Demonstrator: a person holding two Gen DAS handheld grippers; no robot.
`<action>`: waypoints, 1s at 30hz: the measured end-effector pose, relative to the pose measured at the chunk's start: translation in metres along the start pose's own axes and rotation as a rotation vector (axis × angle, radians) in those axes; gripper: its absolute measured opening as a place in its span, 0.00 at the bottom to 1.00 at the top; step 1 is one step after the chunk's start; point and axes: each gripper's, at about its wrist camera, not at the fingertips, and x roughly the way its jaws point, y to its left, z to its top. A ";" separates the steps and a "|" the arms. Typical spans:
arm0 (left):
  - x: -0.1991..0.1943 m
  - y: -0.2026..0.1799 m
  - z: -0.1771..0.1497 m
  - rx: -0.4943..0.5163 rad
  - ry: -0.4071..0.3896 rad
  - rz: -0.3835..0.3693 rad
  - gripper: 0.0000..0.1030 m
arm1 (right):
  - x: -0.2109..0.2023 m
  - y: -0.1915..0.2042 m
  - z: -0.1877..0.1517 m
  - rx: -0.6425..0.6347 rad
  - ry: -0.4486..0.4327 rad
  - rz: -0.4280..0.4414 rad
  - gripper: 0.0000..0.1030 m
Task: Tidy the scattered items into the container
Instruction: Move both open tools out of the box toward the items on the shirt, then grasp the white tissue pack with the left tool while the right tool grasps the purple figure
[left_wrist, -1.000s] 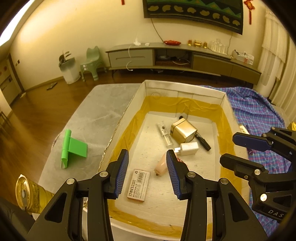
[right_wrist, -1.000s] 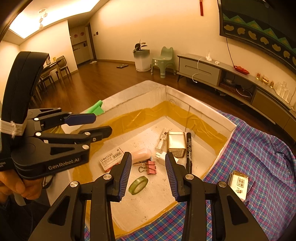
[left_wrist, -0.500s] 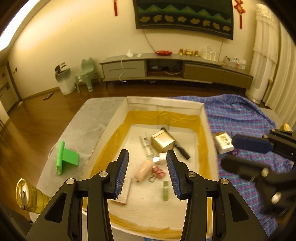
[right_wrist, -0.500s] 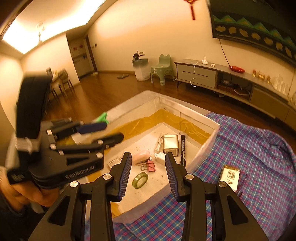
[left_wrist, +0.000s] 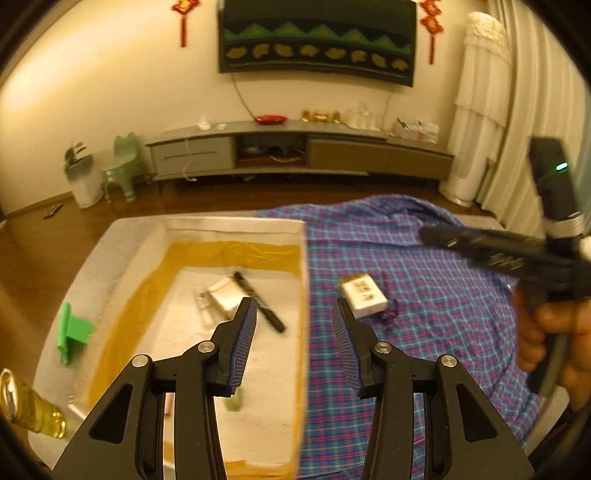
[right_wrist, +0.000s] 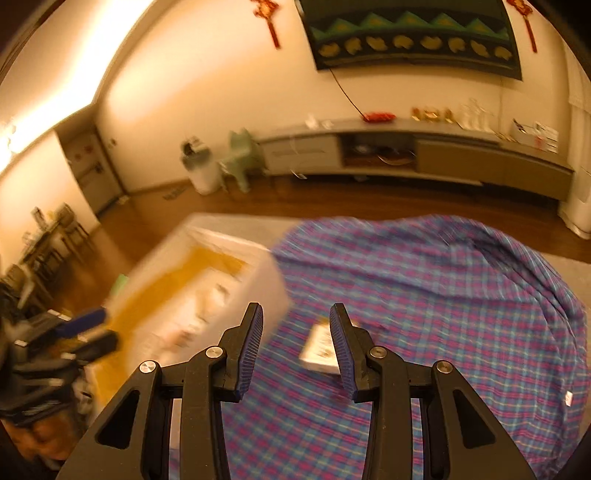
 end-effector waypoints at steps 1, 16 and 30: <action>0.004 -0.005 0.000 0.002 0.010 -0.009 0.44 | 0.010 -0.005 -0.005 -0.005 0.021 -0.023 0.38; 0.105 -0.055 0.012 -0.009 0.147 -0.085 0.52 | 0.127 -0.026 -0.059 -0.066 0.271 -0.117 0.39; 0.158 -0.058 0.011 -0.071 0.203 -0.121 0.58 | 0.109 -0.038 -0.070 -0.098 0.235 -0.147 0.31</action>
